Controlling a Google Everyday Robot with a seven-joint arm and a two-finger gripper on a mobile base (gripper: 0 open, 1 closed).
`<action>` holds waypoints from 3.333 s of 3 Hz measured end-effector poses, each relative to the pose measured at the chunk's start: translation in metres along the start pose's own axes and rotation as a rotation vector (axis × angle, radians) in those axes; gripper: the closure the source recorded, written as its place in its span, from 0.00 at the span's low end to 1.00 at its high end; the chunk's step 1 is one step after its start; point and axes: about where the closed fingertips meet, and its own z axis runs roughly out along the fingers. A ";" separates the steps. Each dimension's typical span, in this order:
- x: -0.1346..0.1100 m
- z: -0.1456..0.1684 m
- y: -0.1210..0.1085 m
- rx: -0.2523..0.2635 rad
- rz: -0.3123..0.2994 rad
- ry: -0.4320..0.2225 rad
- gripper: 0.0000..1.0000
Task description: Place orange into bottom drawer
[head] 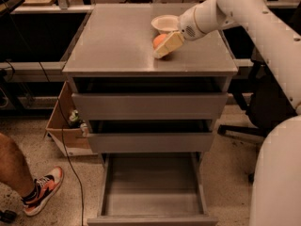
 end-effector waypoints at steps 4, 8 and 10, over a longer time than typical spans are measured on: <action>0.025 0.060 -0.017 0.034 0.168 -0.235 0.73; 0.150 0.057 0.212 -0.502 -0.237 -0.066 1.00; 0.160 0.076 0.227 -0.564 -0.241 -0.078 1.00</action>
Offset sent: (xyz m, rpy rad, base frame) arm 0.0836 0.0092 -0.0250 0.2464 -0.0474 -0.2057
